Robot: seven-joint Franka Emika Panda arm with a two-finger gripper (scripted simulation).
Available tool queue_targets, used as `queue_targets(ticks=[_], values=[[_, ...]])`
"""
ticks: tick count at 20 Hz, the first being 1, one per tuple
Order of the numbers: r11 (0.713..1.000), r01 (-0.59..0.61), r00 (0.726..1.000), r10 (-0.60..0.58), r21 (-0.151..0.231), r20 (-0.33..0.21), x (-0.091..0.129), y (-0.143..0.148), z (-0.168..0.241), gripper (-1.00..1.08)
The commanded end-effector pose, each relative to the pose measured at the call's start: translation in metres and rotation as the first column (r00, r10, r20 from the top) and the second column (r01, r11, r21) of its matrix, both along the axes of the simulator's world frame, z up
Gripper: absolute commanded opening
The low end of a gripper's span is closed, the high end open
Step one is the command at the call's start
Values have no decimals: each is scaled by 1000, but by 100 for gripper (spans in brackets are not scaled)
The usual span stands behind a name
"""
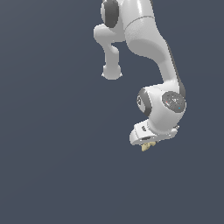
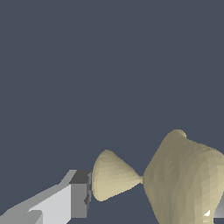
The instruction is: Pick up the object and move it to a goal position.
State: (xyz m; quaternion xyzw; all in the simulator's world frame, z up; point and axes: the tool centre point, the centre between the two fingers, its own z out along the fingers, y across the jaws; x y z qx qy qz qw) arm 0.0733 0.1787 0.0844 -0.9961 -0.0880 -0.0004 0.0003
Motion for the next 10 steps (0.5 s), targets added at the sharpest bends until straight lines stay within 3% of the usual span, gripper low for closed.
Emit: queue_targets(ticks=[1, 10], values=[[1000, 1, 1000, -1, 0, -1, 7, 11, 5, -100], [1000, 1, 1000, -1, 0, -1, 21, 32, 15, -100]])
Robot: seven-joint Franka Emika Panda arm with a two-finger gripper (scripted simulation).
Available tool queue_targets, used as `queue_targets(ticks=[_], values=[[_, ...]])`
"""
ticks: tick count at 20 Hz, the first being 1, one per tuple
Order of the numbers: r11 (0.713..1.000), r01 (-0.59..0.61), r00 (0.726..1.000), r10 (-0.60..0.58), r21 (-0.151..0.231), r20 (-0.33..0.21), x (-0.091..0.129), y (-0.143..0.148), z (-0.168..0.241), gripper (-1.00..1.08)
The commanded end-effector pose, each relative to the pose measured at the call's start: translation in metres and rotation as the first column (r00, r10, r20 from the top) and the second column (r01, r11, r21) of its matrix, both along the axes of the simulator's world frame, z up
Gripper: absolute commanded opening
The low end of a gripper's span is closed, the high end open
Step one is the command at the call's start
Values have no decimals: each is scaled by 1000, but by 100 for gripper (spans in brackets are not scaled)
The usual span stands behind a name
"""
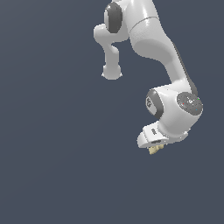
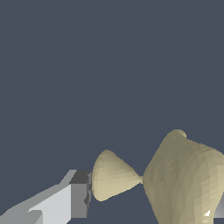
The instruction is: Pick up the object and move it to a goal position.
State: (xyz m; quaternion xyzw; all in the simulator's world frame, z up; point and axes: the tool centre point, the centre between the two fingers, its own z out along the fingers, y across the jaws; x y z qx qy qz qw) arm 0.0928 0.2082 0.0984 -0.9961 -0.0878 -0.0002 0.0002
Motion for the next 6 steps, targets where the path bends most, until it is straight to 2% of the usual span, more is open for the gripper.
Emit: queue_targets(ticks=[1, 6], values=[[1000, 1, 1000, -1, 0, 0, 3, 3, 2, -100], [1000, 1, 1000, -1, 0, 0, 4, 5, 2, -100]])
